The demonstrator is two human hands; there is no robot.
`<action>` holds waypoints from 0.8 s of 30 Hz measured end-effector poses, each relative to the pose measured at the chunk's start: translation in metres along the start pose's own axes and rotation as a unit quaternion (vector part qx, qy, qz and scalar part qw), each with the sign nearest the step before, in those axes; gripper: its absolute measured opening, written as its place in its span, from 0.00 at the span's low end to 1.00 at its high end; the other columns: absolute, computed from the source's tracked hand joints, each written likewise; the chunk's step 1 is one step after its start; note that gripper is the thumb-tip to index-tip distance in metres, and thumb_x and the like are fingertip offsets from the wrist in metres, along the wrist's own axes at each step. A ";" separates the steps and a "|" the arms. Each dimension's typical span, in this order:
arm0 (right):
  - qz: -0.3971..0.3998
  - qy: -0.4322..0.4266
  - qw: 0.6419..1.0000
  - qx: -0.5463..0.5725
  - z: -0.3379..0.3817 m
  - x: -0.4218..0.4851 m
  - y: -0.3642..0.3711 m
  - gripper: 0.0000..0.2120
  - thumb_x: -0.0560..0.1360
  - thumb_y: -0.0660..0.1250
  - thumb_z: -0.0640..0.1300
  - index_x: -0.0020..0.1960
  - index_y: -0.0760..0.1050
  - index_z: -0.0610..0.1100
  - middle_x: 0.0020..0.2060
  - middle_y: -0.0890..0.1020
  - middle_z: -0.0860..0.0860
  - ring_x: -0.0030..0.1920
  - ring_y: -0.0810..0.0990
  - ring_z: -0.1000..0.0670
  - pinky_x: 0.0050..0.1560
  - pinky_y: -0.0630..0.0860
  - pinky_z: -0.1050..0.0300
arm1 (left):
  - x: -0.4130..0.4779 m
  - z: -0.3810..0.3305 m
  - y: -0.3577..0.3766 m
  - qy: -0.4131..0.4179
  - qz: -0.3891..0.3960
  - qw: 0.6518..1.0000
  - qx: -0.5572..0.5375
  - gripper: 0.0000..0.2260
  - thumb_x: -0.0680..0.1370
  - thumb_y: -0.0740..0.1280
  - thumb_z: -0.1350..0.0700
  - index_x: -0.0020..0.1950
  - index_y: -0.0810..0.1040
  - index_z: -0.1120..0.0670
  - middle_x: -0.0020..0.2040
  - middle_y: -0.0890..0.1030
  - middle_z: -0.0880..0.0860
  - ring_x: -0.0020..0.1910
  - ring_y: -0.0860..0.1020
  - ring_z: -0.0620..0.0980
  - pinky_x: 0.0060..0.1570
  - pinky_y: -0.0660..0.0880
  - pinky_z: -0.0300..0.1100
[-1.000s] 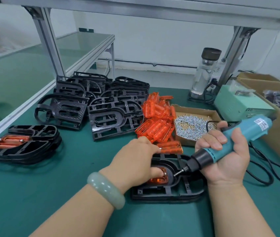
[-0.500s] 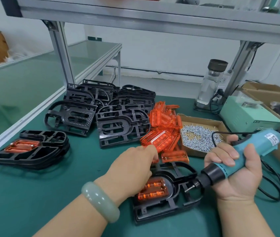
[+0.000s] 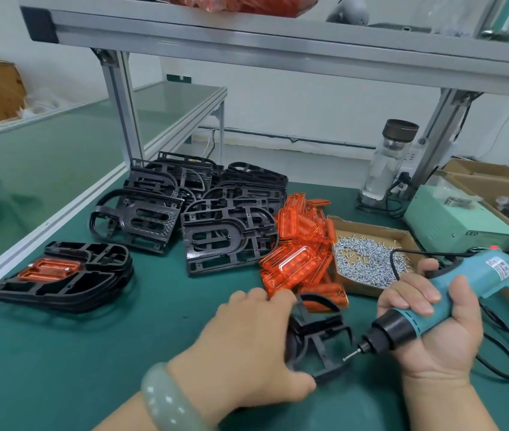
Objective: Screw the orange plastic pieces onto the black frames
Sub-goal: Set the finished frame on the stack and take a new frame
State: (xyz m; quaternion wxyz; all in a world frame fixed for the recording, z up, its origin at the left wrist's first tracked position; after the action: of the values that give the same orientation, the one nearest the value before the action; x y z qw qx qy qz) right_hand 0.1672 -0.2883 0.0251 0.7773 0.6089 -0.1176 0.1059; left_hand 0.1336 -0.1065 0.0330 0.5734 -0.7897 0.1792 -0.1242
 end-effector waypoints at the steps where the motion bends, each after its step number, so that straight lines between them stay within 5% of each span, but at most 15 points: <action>1: 0.005 0.006 1.000 0.010 -0.001 0.000 0.001 0.12 0.74 0.69 0.42 0.53 0.70 0.43 0.30 0.75 0.49 0.28 0.76 0.51 0.36 0.74 0.57 | -0.004 0.009 -0.014 0.006 -0.025 1.000 -0.001 0.37 0.62 0.67 0.33 0.67 0.59 0.42 0.58 0.71 0.47 0.58 0.70 0.50 0.61 0.70 0.46; 5: -0.004 0.005 1.000 0.003 -0.003 0.001 0.000 0.11 0.74 0.69 0.42 0.54 0.69 0.43 0.30 0.75 0.49 0.28 0.76 0.51 0.35 0.75 0.57 | -0.023 0.061 -0.083 0.013 -0.126 0.992 0.018 0.37 0.57 0.66 0.31 0.64 0.62 0.38 0.55 0.75 0.40 0.54 0.74 0.42 0.56 0.71 0.37; 11: 0.027 0.046 0.997 0.055 -0.013 0.000 0.004 0.09 0.79 0.61 0.44 0.56 0.69 0.40 0.33 0.77 0.43 0.32 0.78 0.45 0.40 0.73 0.52 | -0.057 0.183 -0.143 -0.084 -0.185 0.977 0.064 0.34 0.54 0.68 0.33 0.60 0.67 0.29 0.53 0.75 0.42 0.53 0.74 0.47 0.55 0.70 0.44; 16: 0.051 0.080 0.993 0.073 -0.021 0.000 0.008 0.11 0.82 0.56 0.46 0.58 0.68 0.38 0.37 0.77 0.39 0.36 0.78 0.41 0.45 0.72 0.49 | -0.071 0.240 -0.131 -0.140 -0.164 0.976 -0.025 0.30 0.53 0.64 0.46 0.53 0.70 0.23 0.52 0.74 0.26 0.46 0.78 0.42 0.51 0.74 0.47; 21: 0.064 0.095 0.991 0.073 -0.023 0.000 0.009 0.14 0.82 0.55 0.46 0.58 0.70 0.36 0.38 0.77 0.38 0.38 0.78 0.40 0.47 0.70 0.50 | -0.069 0.255 -0.114 -0.132 -0.165 0.976 -0.050 0.33 0.60 0.70 0.72 0.42 0.77 0.30 0.55 0.75 0.34 0.52 0.77 0.42 0.53 0.70 0.45; 24: 0.073 0.102 0.989 0.076 -0.025 0.001 0.010 0.15 0.82 0.53 0.46 0.59 0.70 0.36 0.40 0.77 0.37 0.40 0.78 0.39 0.48 0.69 0.49 | -0.073 0.260 -0.118 -0.156 -0.212 0.962 -0.069 0.31 0.63 0.69 0.72 0.42 0.77 0.32 0.43 0.81 0.37 0.44 0.80 0.42 0.45 0.73 0.43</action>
State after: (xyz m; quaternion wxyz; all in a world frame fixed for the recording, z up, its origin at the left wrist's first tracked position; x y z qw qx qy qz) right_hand 0.1663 -0.2616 0.0288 0.7266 0.6423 -0.0730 0.2328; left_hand 0.1884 0.1817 0.0648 0.4991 -0.8567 -0.0761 -0.1062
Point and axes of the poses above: each hand's wrist, its own x-axis towards the middle knuckle, its own y-axis out of the palm, z = x × y, the point moved 10 cm from there along x, towards the middle knuckle
